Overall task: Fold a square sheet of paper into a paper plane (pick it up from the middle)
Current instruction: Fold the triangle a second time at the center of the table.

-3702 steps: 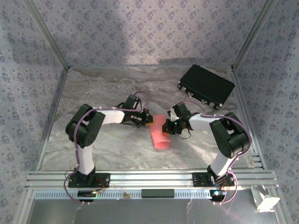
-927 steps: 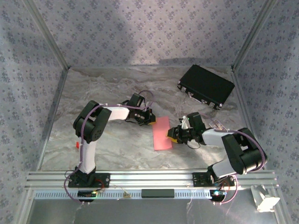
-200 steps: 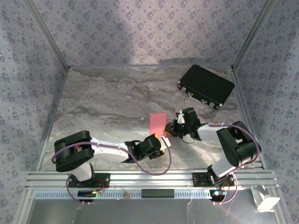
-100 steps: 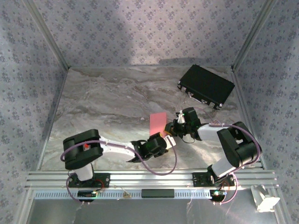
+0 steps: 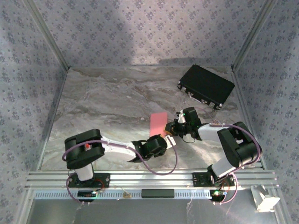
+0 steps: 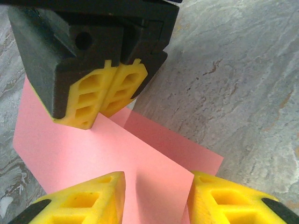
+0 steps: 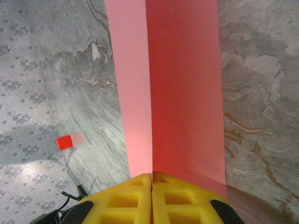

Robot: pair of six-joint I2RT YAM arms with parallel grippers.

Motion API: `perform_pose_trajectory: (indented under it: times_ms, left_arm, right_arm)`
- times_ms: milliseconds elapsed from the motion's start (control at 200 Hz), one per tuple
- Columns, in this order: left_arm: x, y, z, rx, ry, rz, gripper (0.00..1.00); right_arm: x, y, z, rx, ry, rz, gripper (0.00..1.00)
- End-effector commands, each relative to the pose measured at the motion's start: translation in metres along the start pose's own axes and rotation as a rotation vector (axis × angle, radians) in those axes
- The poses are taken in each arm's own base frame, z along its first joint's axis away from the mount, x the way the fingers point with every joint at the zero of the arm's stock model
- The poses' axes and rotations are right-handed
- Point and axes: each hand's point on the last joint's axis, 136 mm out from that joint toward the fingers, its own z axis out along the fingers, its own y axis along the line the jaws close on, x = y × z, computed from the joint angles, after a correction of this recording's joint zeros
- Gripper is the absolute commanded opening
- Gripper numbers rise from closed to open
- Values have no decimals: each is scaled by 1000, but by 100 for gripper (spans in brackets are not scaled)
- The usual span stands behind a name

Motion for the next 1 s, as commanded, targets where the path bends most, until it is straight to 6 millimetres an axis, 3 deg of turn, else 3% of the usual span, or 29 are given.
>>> perform_pose_trajectory:
  times_ms: [0,210,665,840,994]
  left_arm:
    - [-14,3,-4,-17,-26,-19,36]
    - [-16,10,-11,-32,-34,-53,32]
    - [-9,18,-13,-8,-7,-122,3]
    - [-1,25,-9,54,76,-275,0]
    - [-6,25,-10,135,63,-389,0]
  right_arm:
    - [-1,4,-4,-6,-1,-8,8]
    - [-1,4,-4,-7,0,-8,9]
    - [-1,1,-7,3,-15,-1,12]
    - [-12,-12,-28,77,-121,11,18]
    - [-13,-20,-56,167,-188,-20,22]
